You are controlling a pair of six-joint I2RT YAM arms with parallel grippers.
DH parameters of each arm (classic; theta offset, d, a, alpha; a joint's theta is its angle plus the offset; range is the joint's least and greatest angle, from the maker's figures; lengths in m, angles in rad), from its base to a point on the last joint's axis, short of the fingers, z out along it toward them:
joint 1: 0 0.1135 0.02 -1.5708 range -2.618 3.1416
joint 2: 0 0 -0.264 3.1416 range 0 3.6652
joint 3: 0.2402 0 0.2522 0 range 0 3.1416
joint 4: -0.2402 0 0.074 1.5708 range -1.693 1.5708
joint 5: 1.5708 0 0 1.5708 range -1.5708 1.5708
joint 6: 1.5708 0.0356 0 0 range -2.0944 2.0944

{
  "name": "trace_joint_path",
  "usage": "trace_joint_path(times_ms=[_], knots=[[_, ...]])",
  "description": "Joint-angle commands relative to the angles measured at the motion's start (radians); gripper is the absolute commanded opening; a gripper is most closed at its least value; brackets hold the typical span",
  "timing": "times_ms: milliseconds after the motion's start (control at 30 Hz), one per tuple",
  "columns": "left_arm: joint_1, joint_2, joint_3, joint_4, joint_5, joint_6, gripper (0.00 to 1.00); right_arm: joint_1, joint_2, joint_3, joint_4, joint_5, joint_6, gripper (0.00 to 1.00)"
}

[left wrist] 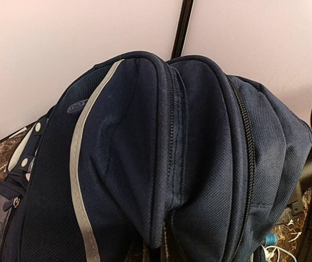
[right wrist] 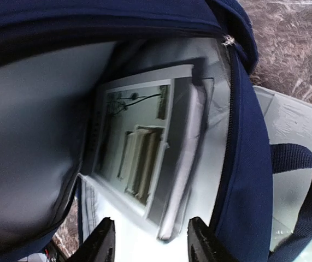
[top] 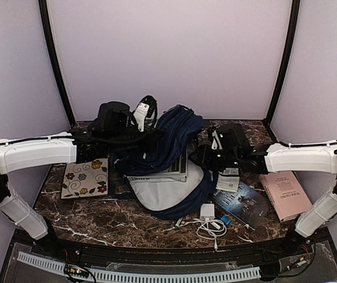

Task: Pack the student bag
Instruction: Adjust the student bag at the center of the board, then adjust the book in the largest pocket of the bag.

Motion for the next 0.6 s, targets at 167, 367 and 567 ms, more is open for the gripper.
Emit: trace_joint_path(times_ms=[167, 367, 567], knots=[[0.009, -0.1, -0.087, 0.223, 0.025, -0.008, 0.0, -0.024, 0.255, 0.154, 0.161, 0.14, 0.158, 0.36], [0.009, -0.11, -0.085, 0.228, 0.064, 0.011, 0.0, -0.048, 0.41, 0.289, 0.185, 0.116, 0.178, 0.37], [0.009, -0.118, -0.087, 0.232, 0.102, 0.013, 0.0, -0.049, 0.489, 0.345, 0.205, 0.11, 0.173, 0.42]])
